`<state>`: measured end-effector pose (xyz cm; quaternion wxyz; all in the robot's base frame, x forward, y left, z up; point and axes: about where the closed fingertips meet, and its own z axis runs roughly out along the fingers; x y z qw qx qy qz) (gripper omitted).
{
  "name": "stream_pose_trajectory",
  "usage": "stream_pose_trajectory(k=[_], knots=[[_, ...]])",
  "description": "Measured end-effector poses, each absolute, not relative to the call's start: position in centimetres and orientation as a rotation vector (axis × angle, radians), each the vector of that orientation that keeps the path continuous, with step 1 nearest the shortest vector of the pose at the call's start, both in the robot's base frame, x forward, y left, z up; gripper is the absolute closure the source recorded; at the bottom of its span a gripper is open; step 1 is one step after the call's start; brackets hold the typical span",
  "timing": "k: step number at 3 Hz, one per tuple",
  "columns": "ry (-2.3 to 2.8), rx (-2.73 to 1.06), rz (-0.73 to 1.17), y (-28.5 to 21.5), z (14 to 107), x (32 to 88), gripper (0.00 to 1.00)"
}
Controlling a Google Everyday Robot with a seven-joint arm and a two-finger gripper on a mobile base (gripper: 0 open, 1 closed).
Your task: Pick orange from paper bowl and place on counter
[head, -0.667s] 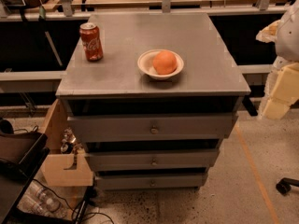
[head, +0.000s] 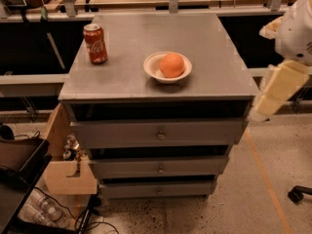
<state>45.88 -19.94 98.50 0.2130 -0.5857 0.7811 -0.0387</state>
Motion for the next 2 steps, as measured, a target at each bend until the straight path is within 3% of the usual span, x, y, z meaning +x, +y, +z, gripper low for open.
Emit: stream_pose_trajectory(k=[2], knots=[[1.919, -1.382, 0.055, -15.2, 98.5, 54.4, 0.0]])
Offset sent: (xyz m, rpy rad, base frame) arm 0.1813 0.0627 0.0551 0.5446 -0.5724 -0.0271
